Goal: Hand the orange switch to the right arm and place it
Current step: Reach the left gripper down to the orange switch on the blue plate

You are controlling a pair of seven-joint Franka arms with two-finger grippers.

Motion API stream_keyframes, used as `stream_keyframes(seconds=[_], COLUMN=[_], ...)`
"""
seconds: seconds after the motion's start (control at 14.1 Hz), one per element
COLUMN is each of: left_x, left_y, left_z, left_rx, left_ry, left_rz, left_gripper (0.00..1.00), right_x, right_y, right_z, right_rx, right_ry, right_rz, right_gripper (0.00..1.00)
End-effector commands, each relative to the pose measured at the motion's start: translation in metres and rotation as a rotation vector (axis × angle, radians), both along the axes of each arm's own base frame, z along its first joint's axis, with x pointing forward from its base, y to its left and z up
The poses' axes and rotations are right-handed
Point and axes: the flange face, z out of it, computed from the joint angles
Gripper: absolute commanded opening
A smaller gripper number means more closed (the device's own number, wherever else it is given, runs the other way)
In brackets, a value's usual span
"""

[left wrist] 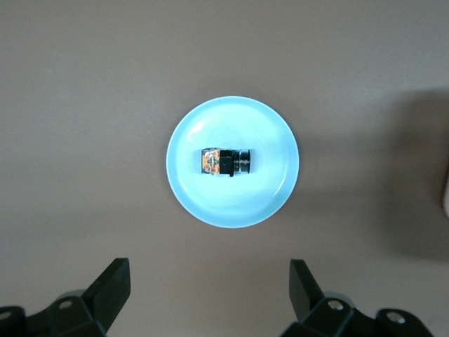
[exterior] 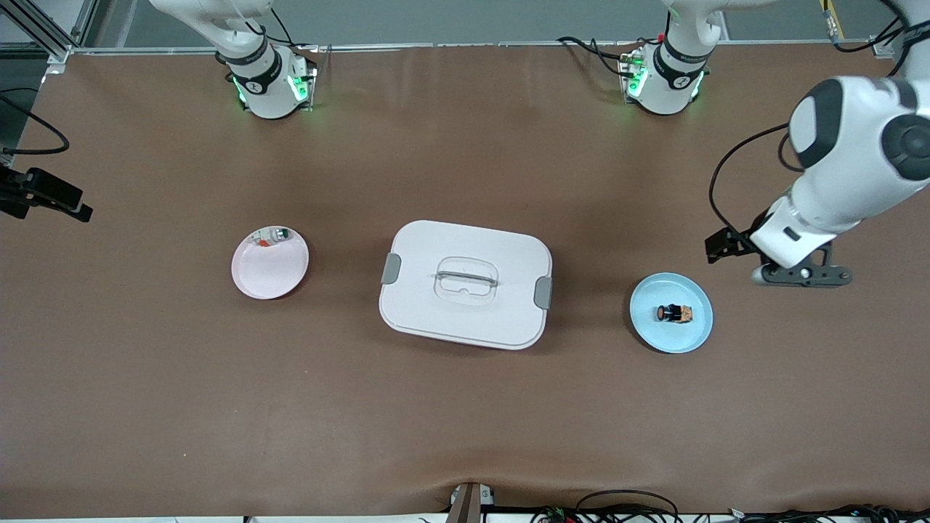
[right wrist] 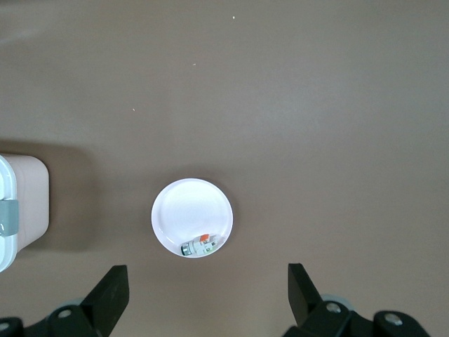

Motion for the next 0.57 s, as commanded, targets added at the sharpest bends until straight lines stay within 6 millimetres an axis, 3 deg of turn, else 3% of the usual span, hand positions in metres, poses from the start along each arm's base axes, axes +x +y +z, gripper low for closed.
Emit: stream_keyframes(seconds=[0.0,0.28,0.5], left_x=[0.012,0.033,0.040], left_y=[0.002,-0.003,-0.003], left_z=[-0.040,-0.111,-0.148], left_rx=[0.004,-0.017,-0.027], left_ry=[-0.018,-0.028,-0.016], left_rz=[-0.009,-0.017,-0.013], left_gripper=[1.00,1.00,1.00], right_x=[-0.003,-0.003,-0.004], right_y=[0.001,0.002,0.000], right_z=[0.000,0.001,0.001], right_rx=[0.007,-0.001,0.000], right_ry=[-0.022,-0.027,-0.024], right_rz=[0.010,0.030,0.031], right_gripper=[1.00,1.00,1.00])
